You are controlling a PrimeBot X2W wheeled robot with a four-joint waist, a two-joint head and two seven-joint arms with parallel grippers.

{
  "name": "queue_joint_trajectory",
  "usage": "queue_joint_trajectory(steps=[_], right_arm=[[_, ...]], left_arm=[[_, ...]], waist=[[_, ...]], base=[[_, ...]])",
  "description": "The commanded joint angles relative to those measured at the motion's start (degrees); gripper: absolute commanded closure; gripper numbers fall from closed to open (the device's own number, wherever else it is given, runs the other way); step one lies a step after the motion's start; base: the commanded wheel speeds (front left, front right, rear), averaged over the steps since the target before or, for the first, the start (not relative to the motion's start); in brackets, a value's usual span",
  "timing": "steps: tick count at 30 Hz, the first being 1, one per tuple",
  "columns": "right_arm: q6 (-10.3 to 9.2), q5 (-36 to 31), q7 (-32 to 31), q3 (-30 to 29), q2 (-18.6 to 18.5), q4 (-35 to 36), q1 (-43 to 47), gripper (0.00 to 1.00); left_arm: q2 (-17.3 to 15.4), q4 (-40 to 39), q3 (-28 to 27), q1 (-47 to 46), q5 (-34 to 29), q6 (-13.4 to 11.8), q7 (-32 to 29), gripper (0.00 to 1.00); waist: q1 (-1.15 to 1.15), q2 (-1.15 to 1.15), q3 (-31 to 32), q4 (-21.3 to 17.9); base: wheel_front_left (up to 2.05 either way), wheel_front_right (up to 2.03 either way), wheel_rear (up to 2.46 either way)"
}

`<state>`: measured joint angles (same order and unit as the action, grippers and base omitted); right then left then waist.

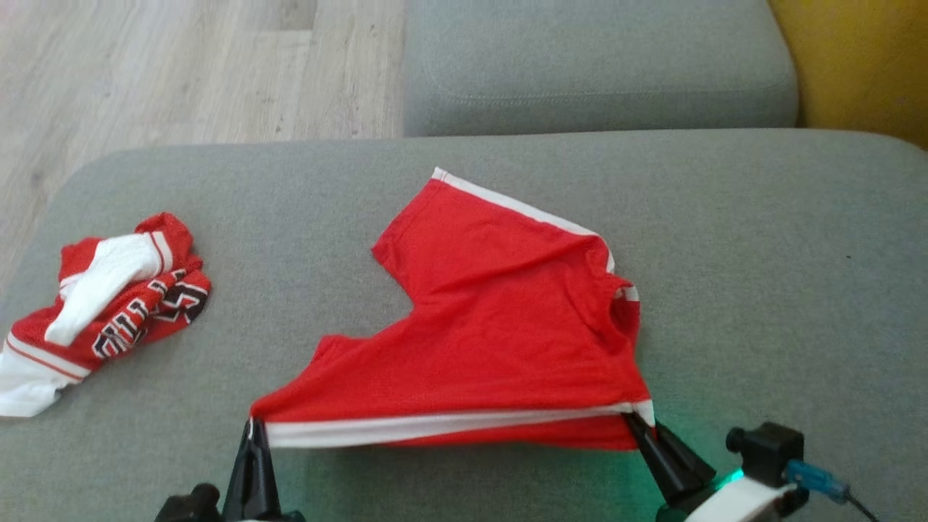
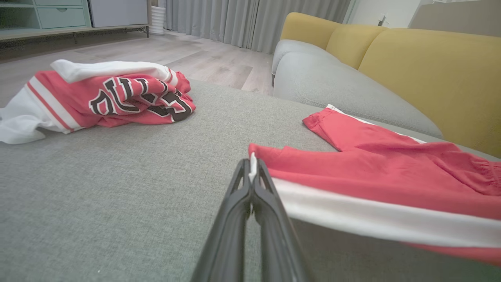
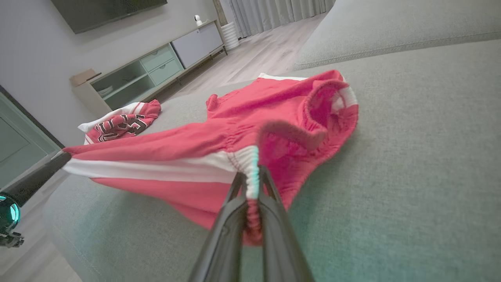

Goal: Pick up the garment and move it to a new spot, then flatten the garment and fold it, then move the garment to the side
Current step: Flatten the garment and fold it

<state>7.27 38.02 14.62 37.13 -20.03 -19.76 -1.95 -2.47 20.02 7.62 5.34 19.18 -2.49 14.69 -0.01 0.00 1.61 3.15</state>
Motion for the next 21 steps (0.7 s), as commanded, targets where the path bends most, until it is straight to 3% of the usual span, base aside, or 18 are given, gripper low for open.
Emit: queue_joint_trajectory(steps=[1, 5, 9, 15, 21], right_arm=[[0.22, 1.06, 0.38, 0.53, -0.47, 1.99, -0.07, 1.0], [0.22, 2.32, 0.38, -0.11, -0.19, 2.53, 0.61, 1.0], [0.22, 5.68, 0.38, -1.38, 1.32, 2.65, -0.92, 1.0], [0.22, 16.13, 0.36, -1.12, 4.13, 1.12, -8.17, 1.0], [0.22, 26.67, -0.82, 0.02, 5.18, 0.11, -17.4, 1.0]], left_arm=[[-0.42, -2.36, -2.29, -1.26, -0.21, -0.05, 0.3, 1.0], [-0.42, -2.95, -2.34, -1.56, -1.19, 0.48, 0.3, 1.0], [-0.47, -1.78, -1.83, -7.35, -4.45, 3.1, 0.3, 1.0], [-2.38, 6.67, 1.73, -25.14, -8.29, 7.33, -0.54, 1.0], [-2.86, 17.04, 5.26, -44.1, -8.64, 9.23, -5.24, 1.0]], waist=[[0.01, 0.0, 0.4, -0.26], [0.01, 0.0, 0.23, -0.56], [0.01, 0.0, -1.38, -1.41], [0.01, 0.0, -7.27, -3.38], [0.01, 0.0, -14.2, -6.08]], base=[[0.0, 0.0, 0.0], [0.0, 0.0, 0.0], [0.0, 0.0, 0.0], [0.0, 0.0, 0.0], [0.0, 0.0, 0.0]])
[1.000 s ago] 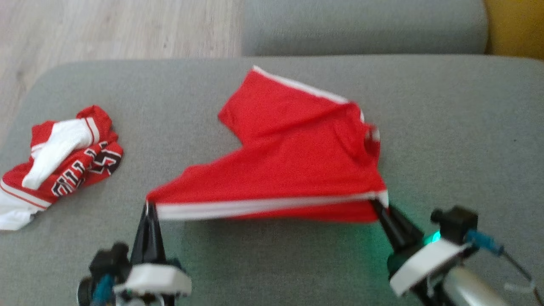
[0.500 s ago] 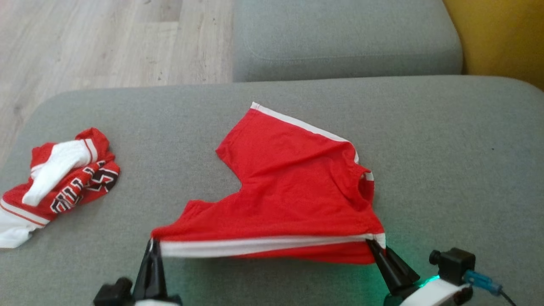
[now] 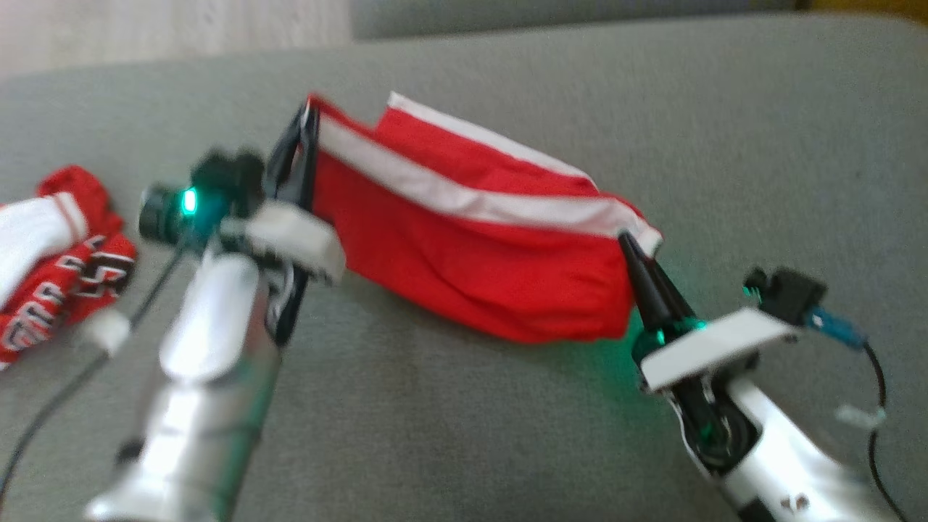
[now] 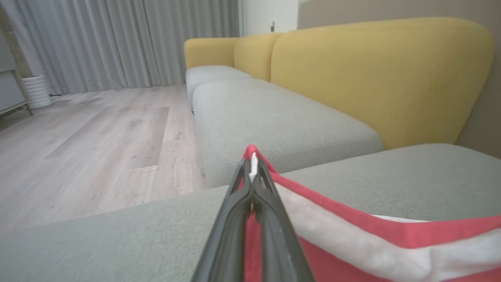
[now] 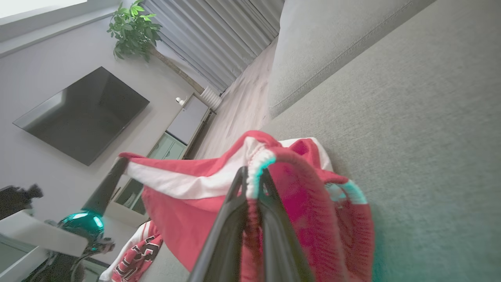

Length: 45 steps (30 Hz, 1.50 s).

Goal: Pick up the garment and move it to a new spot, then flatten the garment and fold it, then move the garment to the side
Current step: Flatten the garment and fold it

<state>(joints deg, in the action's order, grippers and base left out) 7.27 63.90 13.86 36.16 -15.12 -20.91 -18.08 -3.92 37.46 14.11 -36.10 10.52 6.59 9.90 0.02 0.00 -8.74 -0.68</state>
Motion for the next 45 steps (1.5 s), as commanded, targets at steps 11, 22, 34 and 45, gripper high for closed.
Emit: queue_joint_trajectory(steps=[11, 22, 34, 45], right_arm=[[0.22, 8.93, 0.68, 5.27, 1.43, 0.23, -10.97, 1.0], [0.22, 3.25, 1.12, 2.92, 2.13, -0.48, -12.37, 0.87], [0.22, -4.79, 1.13, -2.81, 3.39, -4.22, -8.83, 0.0], [0.22, -22.04, 1.13, -16.51, 5.01, -6.94, -3.44, 0.0]], left_arm=[[-4.11, 17.47, 3.49, -23.08, -2.06, 0.76, -0.85, 1.0], [-4.62, 28.27, 3.85, -28.93, -2.19, -1.38, 2.4, 0.89], [-2.64, 31.32, 3.54, -24.83, -0.11, -1.68, 4.87, 0.0], [-2.39, 21.72, 0.69, -13.59, 2.26, -2.28, 5.08, 0.0]], waist=[[-0.02, 0.0, -12.57, -7.4], [-0.02, 0.0, -15.23, -9.09], [-0.02, 0.0, -12.45, -7.46], [-0.02, 0.0, -8.33, -6.5]], base=[[0.0, 0.0, 0.0], [0.0, 0.0, 0.0], [0.0, 0.0, 0.0], [0.0, 0.0, 0.0]])
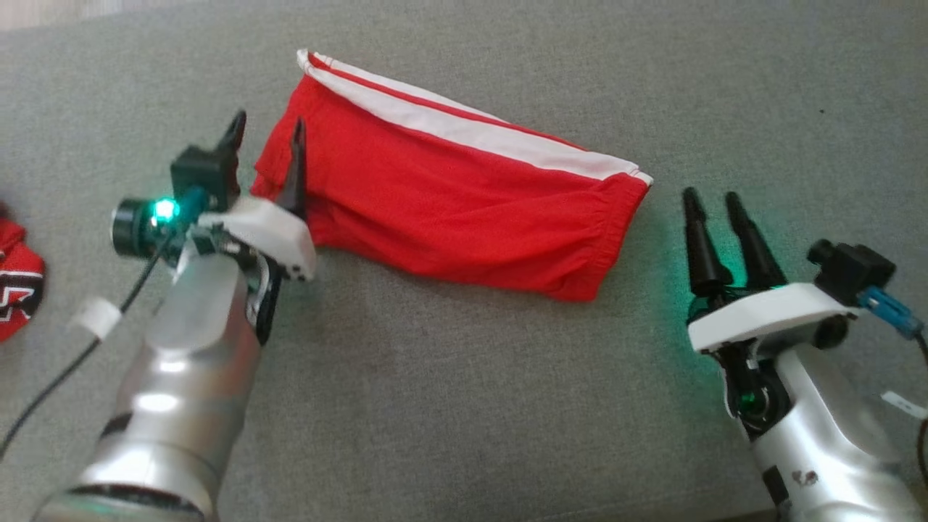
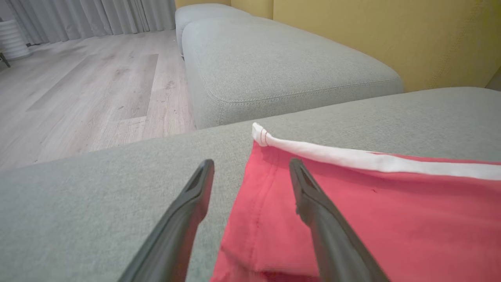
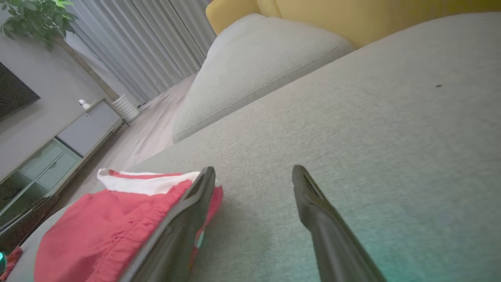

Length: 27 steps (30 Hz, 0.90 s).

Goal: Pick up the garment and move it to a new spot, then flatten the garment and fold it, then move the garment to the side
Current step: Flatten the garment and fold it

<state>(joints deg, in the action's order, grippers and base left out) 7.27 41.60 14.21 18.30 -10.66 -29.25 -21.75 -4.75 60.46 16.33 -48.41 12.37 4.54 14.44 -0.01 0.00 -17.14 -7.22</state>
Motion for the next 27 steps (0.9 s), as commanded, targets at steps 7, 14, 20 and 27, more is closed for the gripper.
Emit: queue_joint_trajectory(steps=[7, 14, 20, 27], right_arm=[[0.22, -11.2, 0.78, -6.27, 3.07, 2.72, 2.28, 0.0], [0.22, -16.85, 0.78, -9.26, 4.46, 4.16, 3.41, 0.0], [0.22, -18.22, 0.79, -10.0, 4.86, 4.38, 3.86, 0.0], [0.22, -20.16, 0.79, -10.62, 4.72, 5.01, 3.9, 0.0]], left_arm=[[-0.66, -4.31, -3.5, 2.94, 1.63, -0.06, 0.55, 0.0], [-0.02, -3.21, -4.35, 3.39, 2.06, 0.31, 0.55, 0.0], [-0.03, 1.17, -5.21, 3.15, 2.21, -0.97, 0.55, 0.0], [0.45, 8.15, -4.97, 2.46, 2.78, -2.04, -0.11, 0.0]], waist=[[0.01, 0.0, 0.52, -0.07], [0.01, 0.0, 0.05, -0.51], [0.01, 0.0, -0.48, -1.06], [0.01, 0.0, -0.32, -1.33]], base=[[0.0, 0.0, 0.0], [0.0, 0.0, 0.0], [0.0, 0.0, 0.0], [0.0, 0.0, 0.0]])
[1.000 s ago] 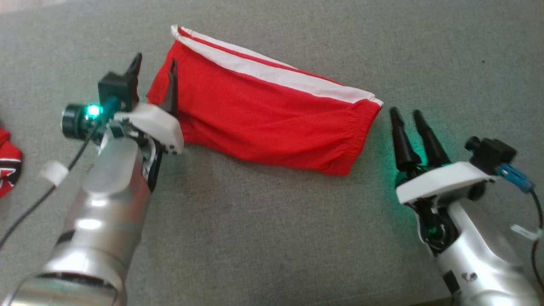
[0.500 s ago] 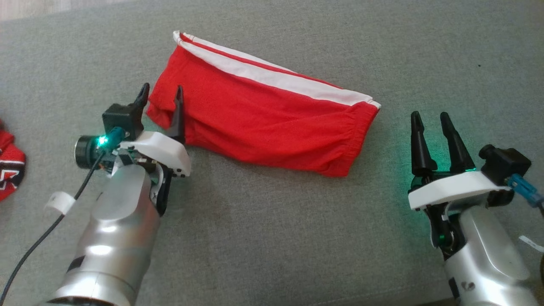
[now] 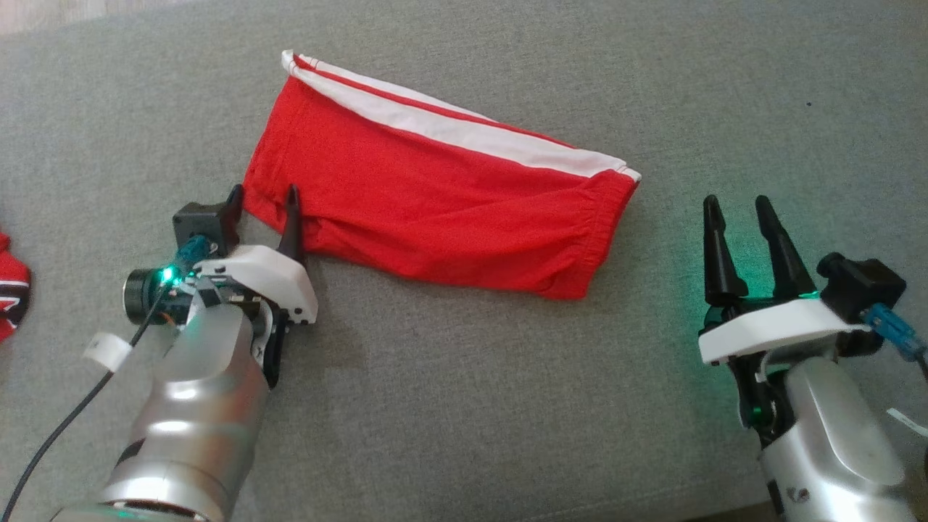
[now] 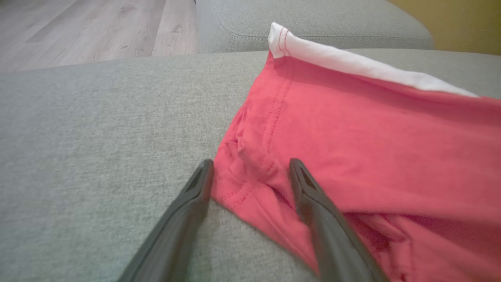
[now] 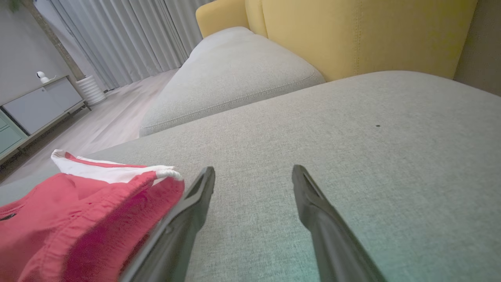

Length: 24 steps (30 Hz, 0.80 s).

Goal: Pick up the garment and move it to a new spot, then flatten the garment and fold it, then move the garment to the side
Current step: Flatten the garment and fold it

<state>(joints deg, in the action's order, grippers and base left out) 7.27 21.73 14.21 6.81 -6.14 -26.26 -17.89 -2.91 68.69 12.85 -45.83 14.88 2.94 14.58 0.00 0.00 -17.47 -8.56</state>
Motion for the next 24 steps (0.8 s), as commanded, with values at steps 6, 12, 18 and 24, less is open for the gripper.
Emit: queue_joint_trajectory(steps=[6, 12, 18, 24], right_arm=[[0.22, -2.05, 0.79, -0.25, 0.41, 2.48, 0.0, 0.0], [0.22, -3.39, 0.79, -1.37, 1.08, 1.64, 1.38, 0.0], [0.22, -4.63, 0.79, -1.78, 1.56, 0.29, 3.91, 0.0], [0.22, -5.37, 0.79, -1.83, 2.23, -1.31, 7.03, 0.0]], left_arm=[[-0.78, 2.77, -0.85, -0.55, 1.18, 0.62, -1.18, 1.0], [-0.35, 3.3, -1.27, 1.77, 2.96, 1.08, -0.24, 1.0], [-0.1, -0.75, -3.73, 7.94, 6.05, 0.63, 0.37, 1.0], [0.0, -10.64, -3.99, 18.82, 8.17, -0.7, 0.4, 1.0]], waist=[[0.0, 0.0, 0.66, 0.34], [0.0, 0.0, 3.59, 1.79], [0.0, 0.0, 8.54, 4.6], [0.0, 0.0, 13.37, 7.58]], base=[[0.0, 0.0, 0.0], [0.0, 0.0, 0.0], [0.0, 0.0, 0.0], [0.0, 0.0, 0.0]])
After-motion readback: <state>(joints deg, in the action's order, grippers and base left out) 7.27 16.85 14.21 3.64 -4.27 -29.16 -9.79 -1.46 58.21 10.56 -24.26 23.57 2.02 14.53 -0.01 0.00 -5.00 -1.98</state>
